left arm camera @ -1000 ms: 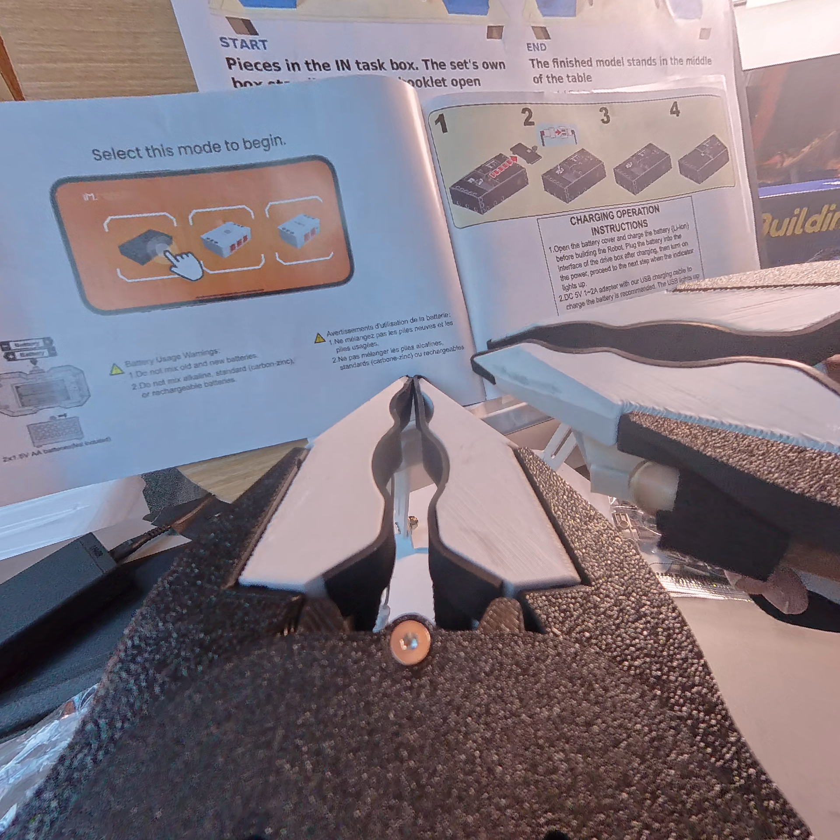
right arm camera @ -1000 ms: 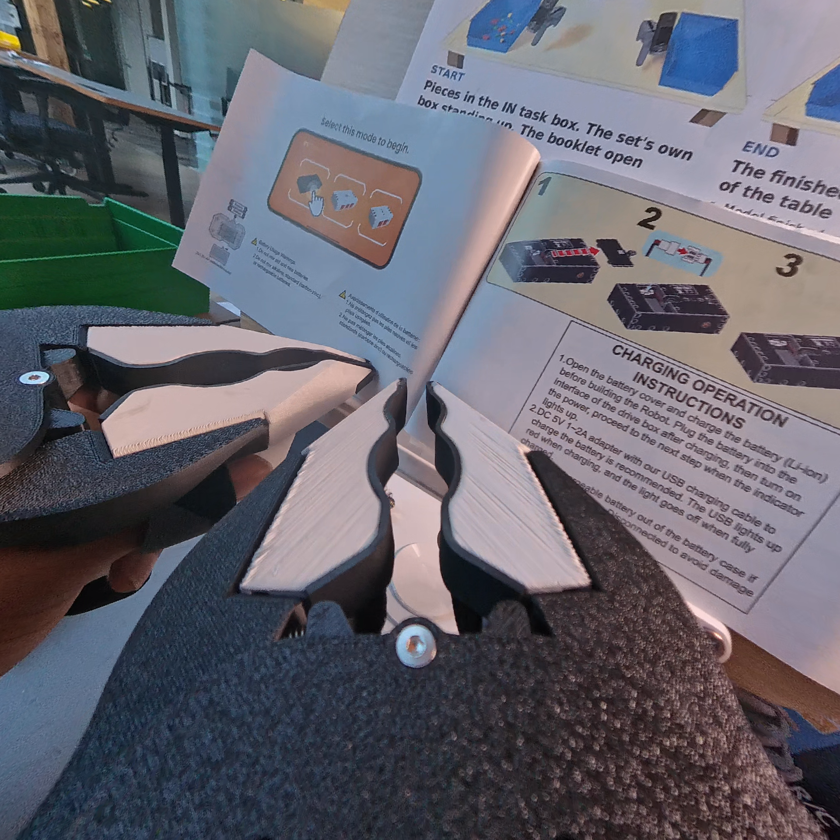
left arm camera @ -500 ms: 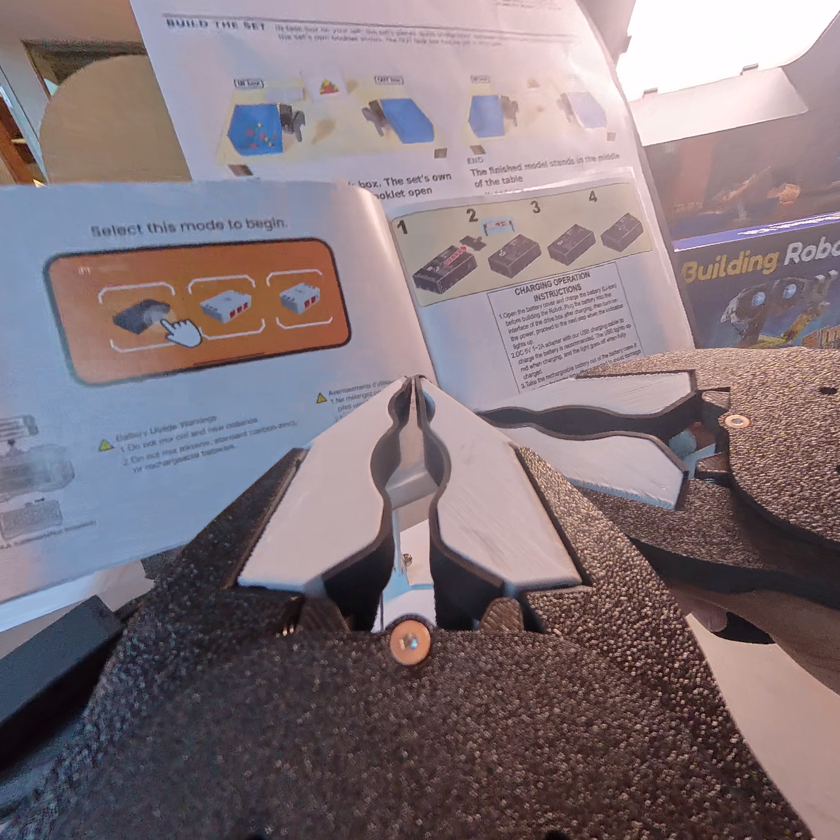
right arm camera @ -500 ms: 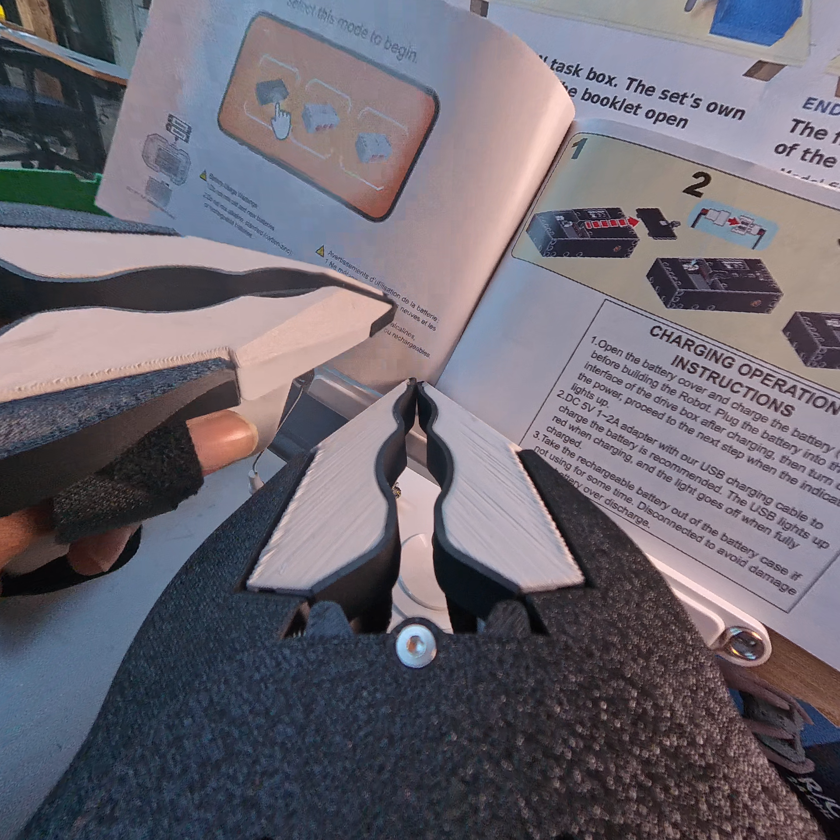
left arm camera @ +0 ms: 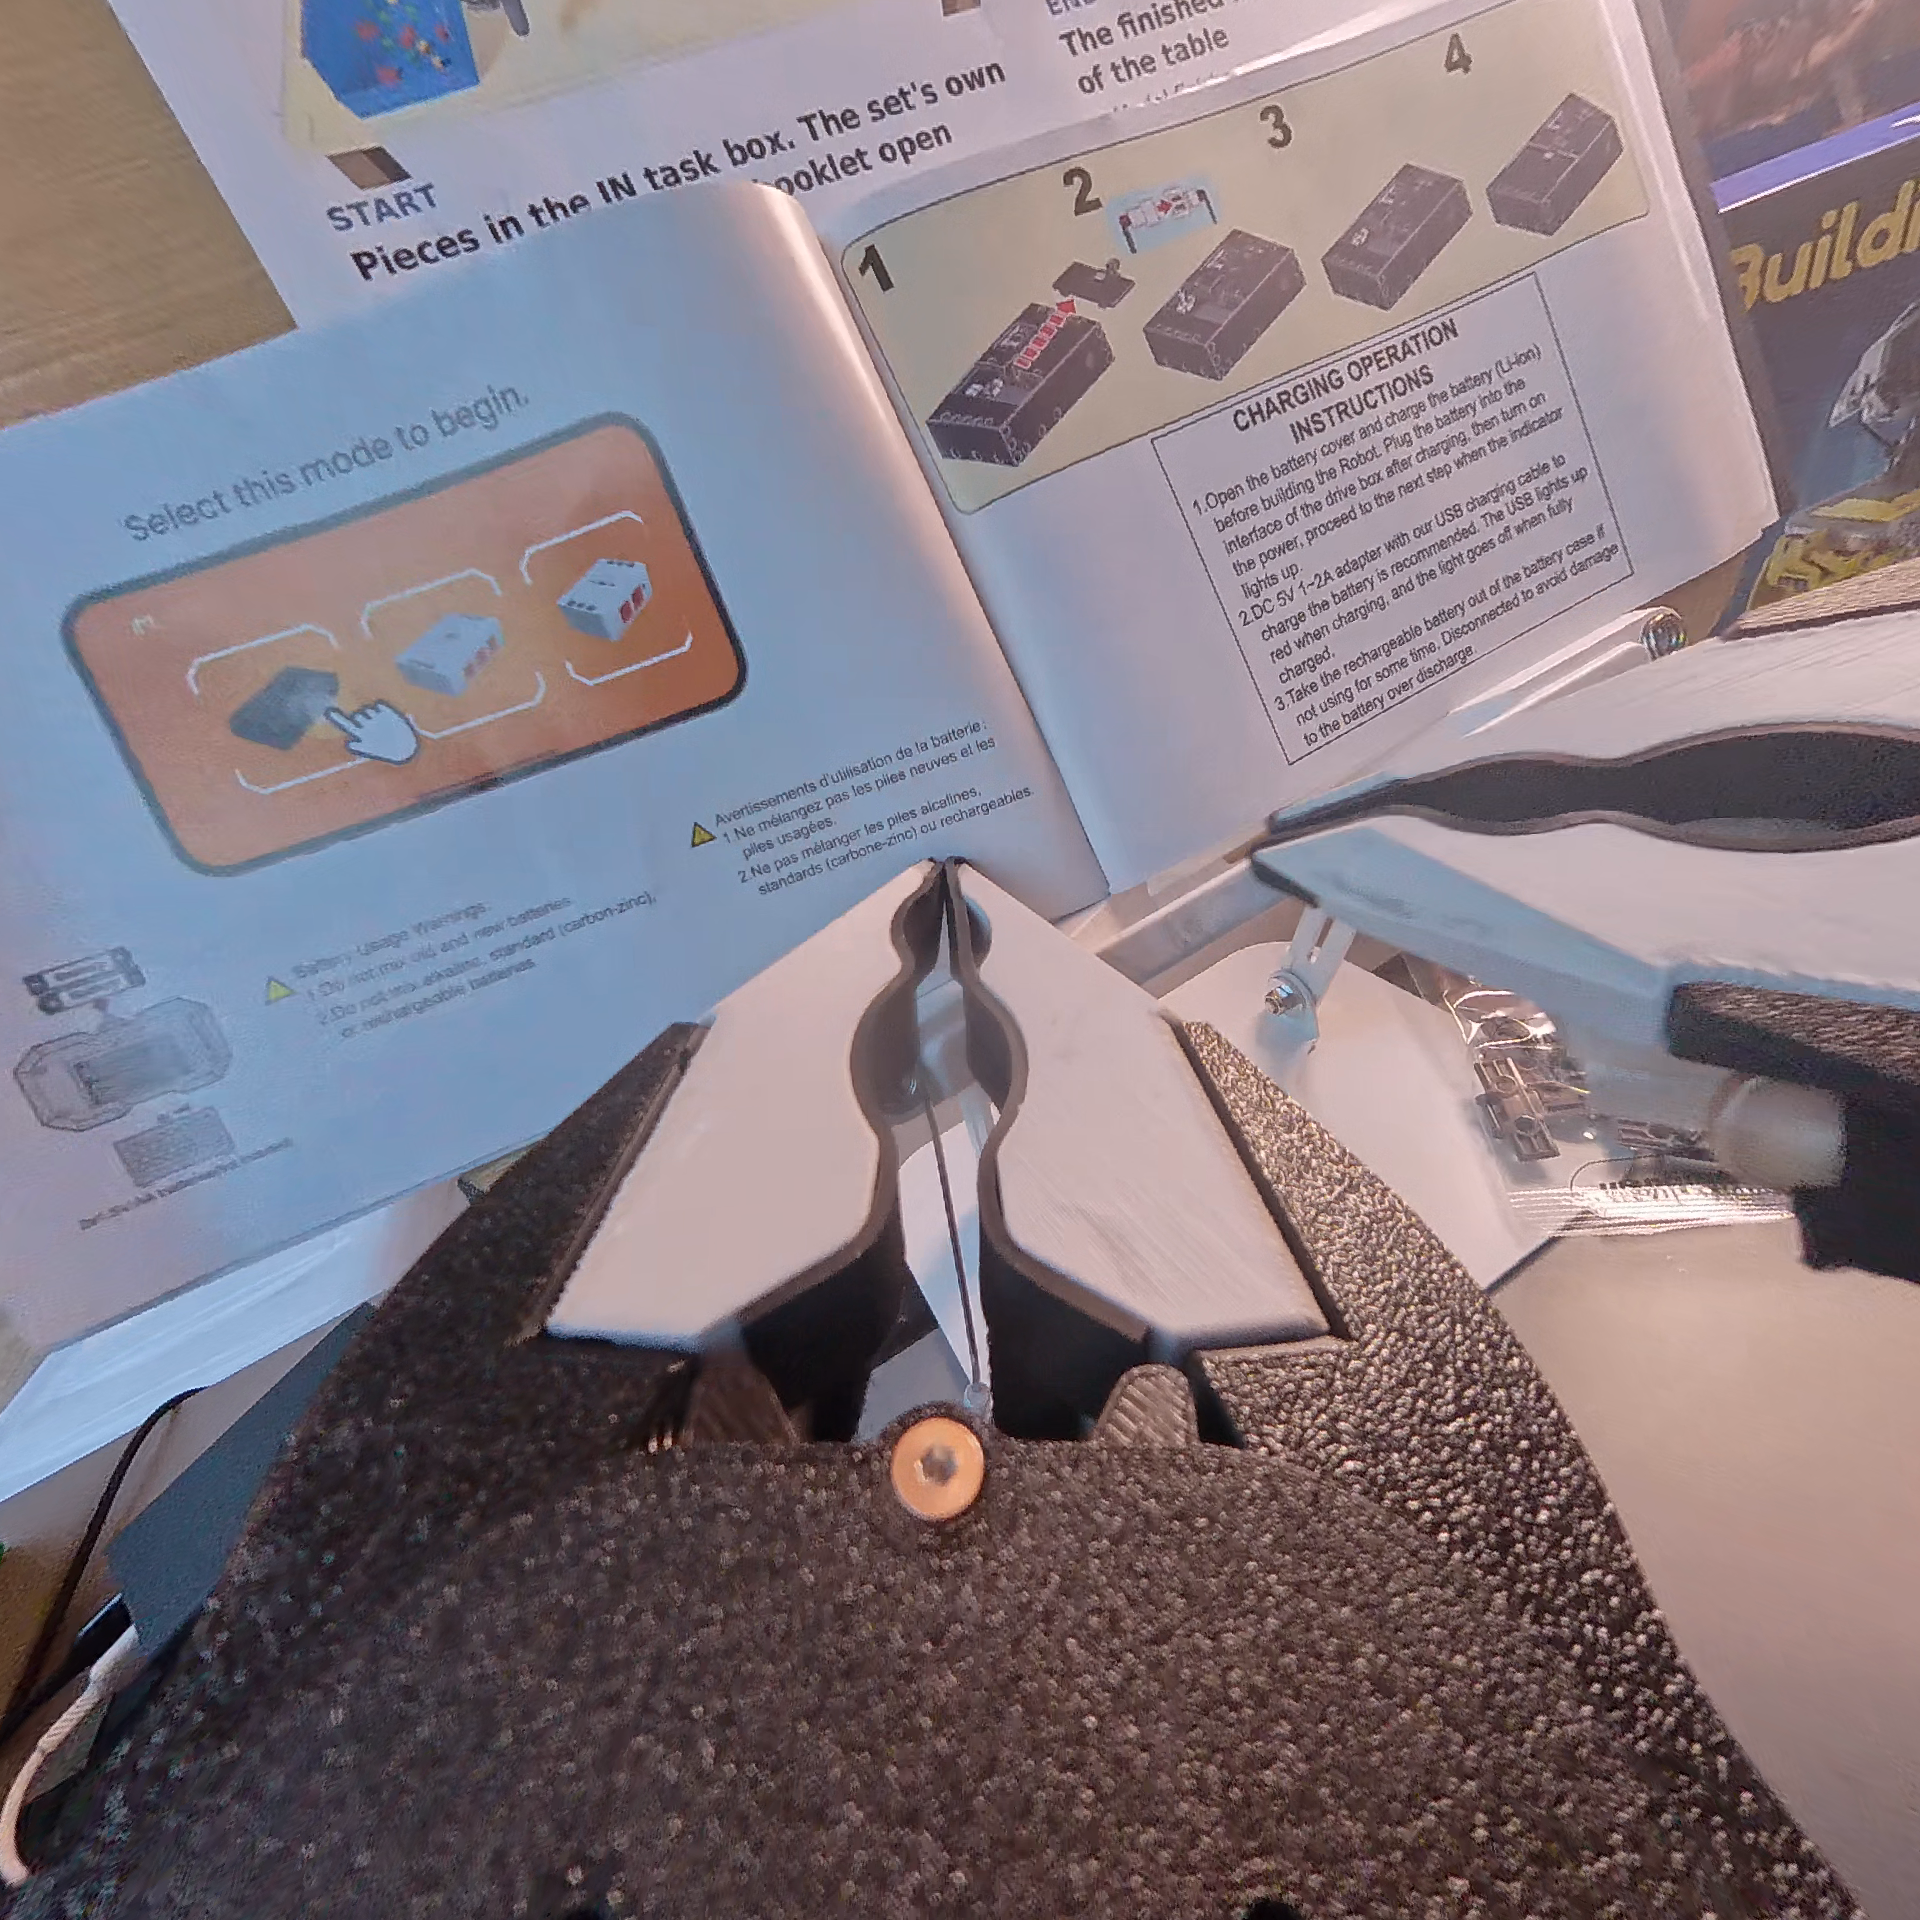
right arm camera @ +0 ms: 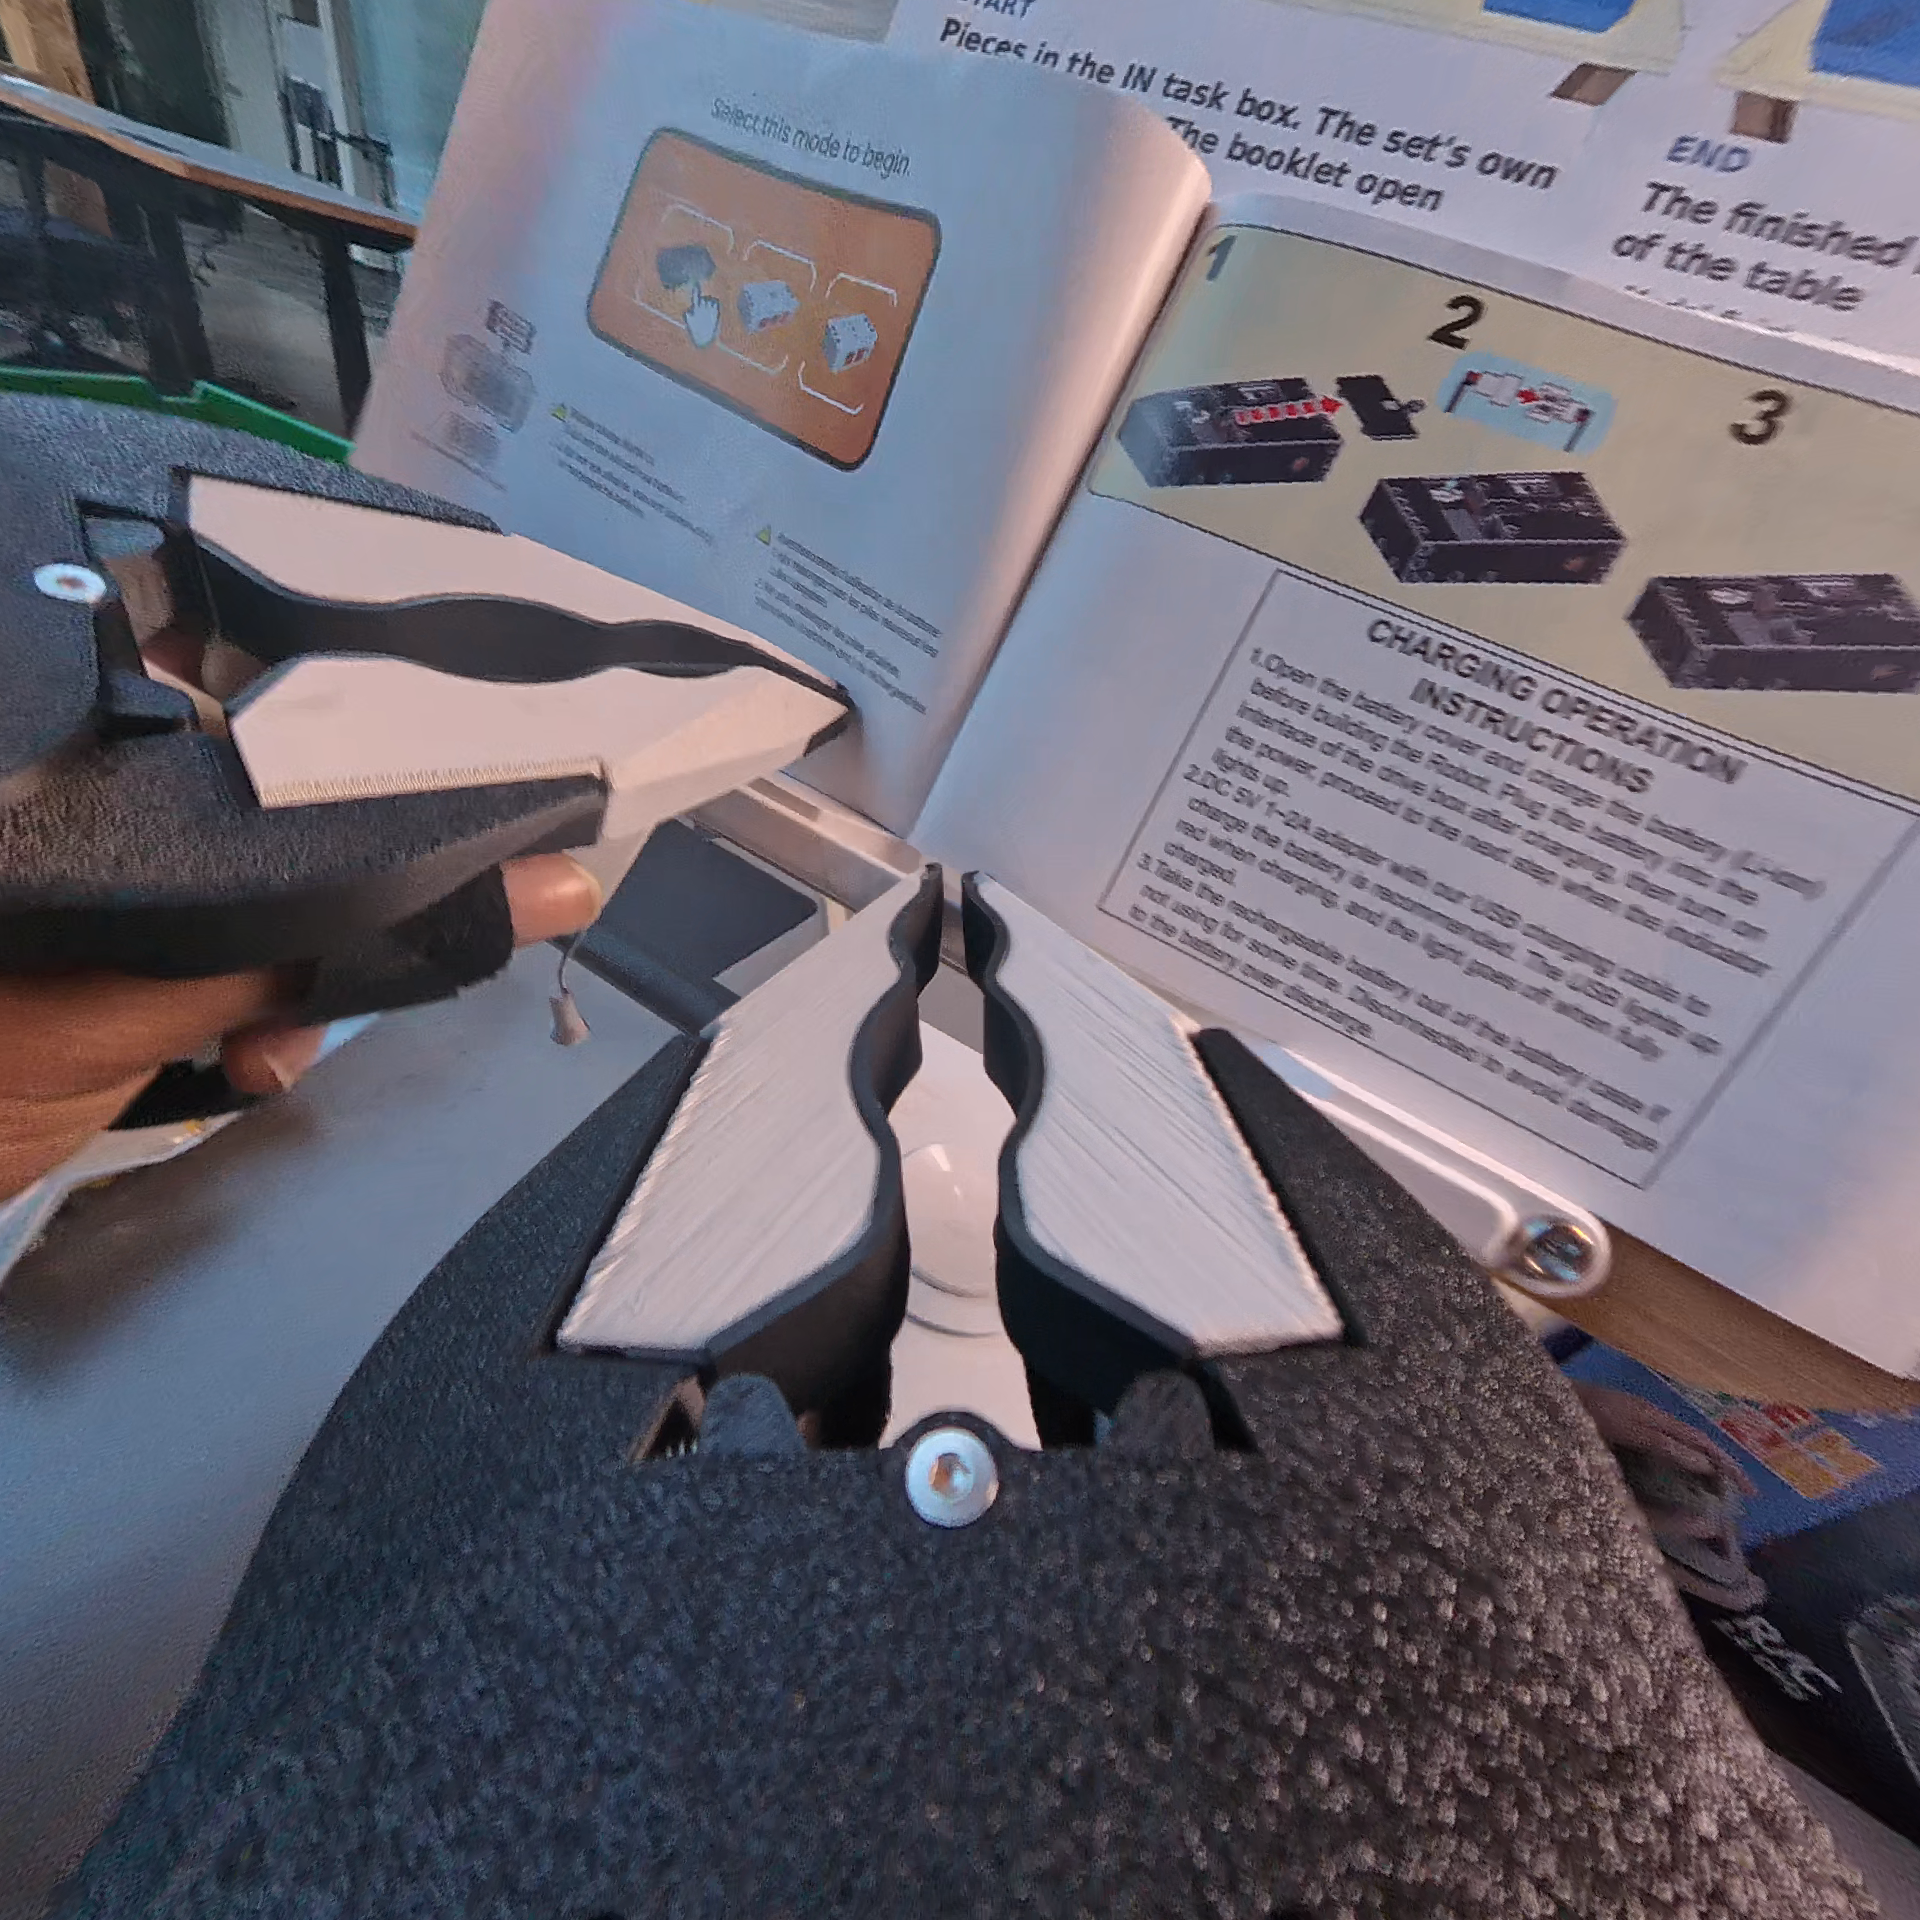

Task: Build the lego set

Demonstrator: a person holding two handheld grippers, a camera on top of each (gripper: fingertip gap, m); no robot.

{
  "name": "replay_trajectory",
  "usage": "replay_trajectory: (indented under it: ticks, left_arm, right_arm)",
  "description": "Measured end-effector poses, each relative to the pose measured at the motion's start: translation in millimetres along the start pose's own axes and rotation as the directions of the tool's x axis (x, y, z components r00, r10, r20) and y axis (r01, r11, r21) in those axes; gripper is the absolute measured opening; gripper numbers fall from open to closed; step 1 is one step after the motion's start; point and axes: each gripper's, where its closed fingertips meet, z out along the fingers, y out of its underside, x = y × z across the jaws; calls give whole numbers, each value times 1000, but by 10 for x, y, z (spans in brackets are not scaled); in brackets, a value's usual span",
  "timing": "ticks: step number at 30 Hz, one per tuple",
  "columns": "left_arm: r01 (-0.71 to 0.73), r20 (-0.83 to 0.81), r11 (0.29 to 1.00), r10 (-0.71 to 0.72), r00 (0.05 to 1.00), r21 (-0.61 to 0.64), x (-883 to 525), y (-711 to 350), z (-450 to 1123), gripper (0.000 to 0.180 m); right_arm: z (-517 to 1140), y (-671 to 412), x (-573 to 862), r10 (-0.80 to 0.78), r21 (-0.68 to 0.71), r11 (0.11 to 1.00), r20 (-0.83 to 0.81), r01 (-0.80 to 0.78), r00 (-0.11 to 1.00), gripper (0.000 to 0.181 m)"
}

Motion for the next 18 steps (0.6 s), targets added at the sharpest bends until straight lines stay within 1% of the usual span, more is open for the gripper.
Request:
replay_trajectory:
  ticks: [3, 5, 7, 9, 11, 13, 14, 15, 16, 17, 18]
  left_arm:
    - [5, -4, 1000, -5, 1000, -13, 11, 10, 1, 0]
    - [11, -8, 1000, -11, 1000, -18, 16, 13, 0, 0]
    - [6, -7, 1000, -6, 1000, -24, 21, 16, 1, 0]
    - [6, -8, 1000, -7, 1000, -27, 28, 18, 2, 0]
    - [13, -12, 999, -13, 1000, -30, 39, 21, 5, 0]
    - [18, -15, 999, -19, 1000, -32, 50, 26, 8, 0]
    - [17, -16, 999, -17, 1000, -34, 55, 29, 8, 0]
    - [14, -17, 999, -14, 1000, -37, 59, 32, 8, 0]
    - [11, -18, 999, -12, 1000, -39, 61, 35, 8, 0]
    - [13, -19, 999, -13, 1000, -40, 62, 36, 9, 0]
    - [15, -20, 999, -16, 1000, -39, 64, 38, 11, 0]
  right_arm:
    - [-233, 99, 263, -61, 6, 998, -77, 62, 995, 2]
    - [-406, 129, 569, -59, -4, 998, -169, 59, 984, 3]
    - [-583, 125, 878, -9, -10, 1000, -254, 6, 967, 16]
    - [-739, 159, 1064, 25, -6, 1000, -302, -28, 953, 29]
    - [-745, 381, 1089, 21, -80, 996, -293, -46, 956, 47]
    - [-621, 707, 955, 23, -188, 980, -242, -71, 970, 59]
    - [-554, 827, 889, 18, -225, 972, -225, -70, 974, 59]
    - [-513, 887, 863, -20, -249, 968, -224, -37, 974, 43]
    - [-512, 869, 895, -93, -257, 966, -243, 28, 966, 11]
    - [-545, 809, 971, -175, -267, 959, -280, 98, 944, 0]
    - [-593, 780, 1048, -277, -314, 932, -296, 181, 914, 0]
